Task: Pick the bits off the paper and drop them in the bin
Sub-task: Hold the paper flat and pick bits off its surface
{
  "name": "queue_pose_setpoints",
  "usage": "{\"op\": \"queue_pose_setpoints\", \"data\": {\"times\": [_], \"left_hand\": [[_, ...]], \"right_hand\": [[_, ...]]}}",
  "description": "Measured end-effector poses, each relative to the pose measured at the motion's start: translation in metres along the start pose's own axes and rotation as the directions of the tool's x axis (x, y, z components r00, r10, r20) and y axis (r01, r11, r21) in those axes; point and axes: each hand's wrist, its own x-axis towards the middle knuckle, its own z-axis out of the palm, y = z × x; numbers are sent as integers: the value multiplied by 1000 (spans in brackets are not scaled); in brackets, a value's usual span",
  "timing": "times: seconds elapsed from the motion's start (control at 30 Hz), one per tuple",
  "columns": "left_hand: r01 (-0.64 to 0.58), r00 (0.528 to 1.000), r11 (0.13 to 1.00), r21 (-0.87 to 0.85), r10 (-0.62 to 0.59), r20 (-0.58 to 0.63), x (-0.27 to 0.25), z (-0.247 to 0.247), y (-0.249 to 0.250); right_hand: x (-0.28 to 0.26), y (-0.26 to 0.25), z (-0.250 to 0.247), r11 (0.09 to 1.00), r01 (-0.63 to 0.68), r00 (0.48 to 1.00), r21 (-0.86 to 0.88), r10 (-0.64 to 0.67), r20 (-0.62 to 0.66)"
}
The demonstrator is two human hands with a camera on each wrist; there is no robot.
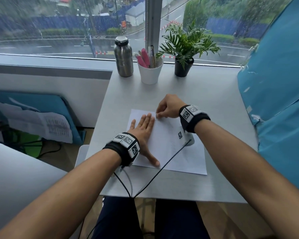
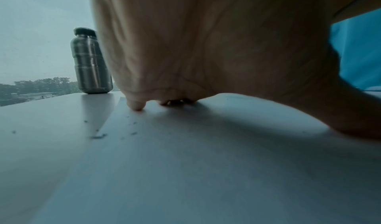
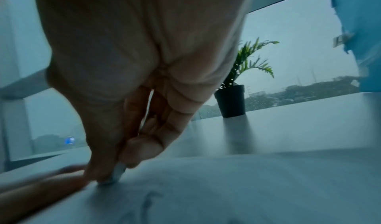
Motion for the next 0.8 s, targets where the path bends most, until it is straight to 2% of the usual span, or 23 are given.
{"op": "queue_pose_setpoints", "data": {"times": [0.17, 0.2, 0.3, 0.4, 0.47, 0.53, 0.57, 0.67, 0.7, 0.8], "left_hand": [[-3, 1000, 1000, -11, 3, 1, 0, 2, -1], [-3, 1000, 1000, -8, 3, 3, 0, 1, 0], [-1, 1000, 1000, -4, 1, 0, 0, 1, 1], [1, 1000, 1000, 1, -1, -1, 0, 0, 1], [1, 1000, 1000, 11, -1, -3, 1, 1, 0], [-2, 1000, 1000, 5, 2, 2, 1, 2, -1], [-4, 1000, 1000, 2, 4, 6, 0, 2, -1], [-22, 1000, 1000, 4, 22, 7, -2, 2, -3], [-29, 1000, 1000, -1, 29, 4, -2, 1, -4], [-31, 999, 999, 11, 31, 14, -3, -4, -8]], "right_hand": [[-29, 3, 7, 999, 1, 968, -53, 12, 250], [-27, 2, 5, 998, 4, 973, -59, 9, 230], [-10, -1, 0, 1000, -3, 999, -10, 4, 33], [-15, -5, 8, 1000, 11, 995, -29, -14, -94], [-32, -7, 16, 1000, 19, 998, -24, -20, -62], [-51, -7, 21, 1000, 19, 999, -16, -18, 47], [-59, -3, 21, 1000, 11, 999, -4, -11, 44], [-80, 18, 14, 987, -106, 977, 123, 127, -171], [-86, 27, 13, 976, -160, 962, 149, 188, -196], [-101, 43, 19, 948, -288, 943, 139, 306, -132]]}}
